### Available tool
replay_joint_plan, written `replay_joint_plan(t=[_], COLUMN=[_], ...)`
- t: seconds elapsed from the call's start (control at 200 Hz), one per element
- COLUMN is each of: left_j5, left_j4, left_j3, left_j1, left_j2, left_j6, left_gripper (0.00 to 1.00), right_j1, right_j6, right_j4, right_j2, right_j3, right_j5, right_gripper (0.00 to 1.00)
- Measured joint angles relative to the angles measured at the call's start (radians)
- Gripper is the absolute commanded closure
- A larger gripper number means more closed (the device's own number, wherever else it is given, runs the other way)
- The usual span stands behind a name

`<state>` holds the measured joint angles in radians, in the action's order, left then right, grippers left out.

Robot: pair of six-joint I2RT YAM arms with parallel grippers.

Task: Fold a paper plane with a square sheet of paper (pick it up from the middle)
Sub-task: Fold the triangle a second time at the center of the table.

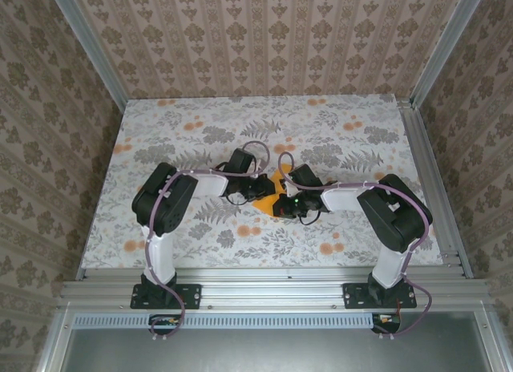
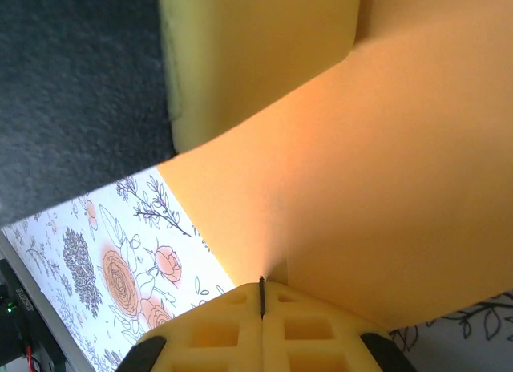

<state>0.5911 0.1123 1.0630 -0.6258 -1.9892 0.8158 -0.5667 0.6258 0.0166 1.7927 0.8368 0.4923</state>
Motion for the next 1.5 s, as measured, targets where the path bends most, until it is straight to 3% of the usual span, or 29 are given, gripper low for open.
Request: replay_joint_plan(t=[0.73, 1.115, 1.5], left_j5=[-0.007, -0.099, -0.037], left_j4=[-0.155, -0.237, -0.208], left_j3=[0.212, 0.317, 0.133], left_j1=[0.046, 0.074, 0.039], left_j2=[-0.11, -0.141, 0.092], left_j6=[-0.096, -0.195, -0.166], left_gripper=[0.88, 0.87, 0.87], right_j1=[-0.001, -0.001, -0.001], right_j6=[-0.021, -0.025, -0.04], right_j4=[0.006, -0.013, -0.058], right_j2=[-0.008, -0.023, -0.04], right_j3=[-0.014, -0.025, -0.026], right_j5=[-0.007, -0.007, -0.008], right_gripper=[1.0, 1.0, 1.0])
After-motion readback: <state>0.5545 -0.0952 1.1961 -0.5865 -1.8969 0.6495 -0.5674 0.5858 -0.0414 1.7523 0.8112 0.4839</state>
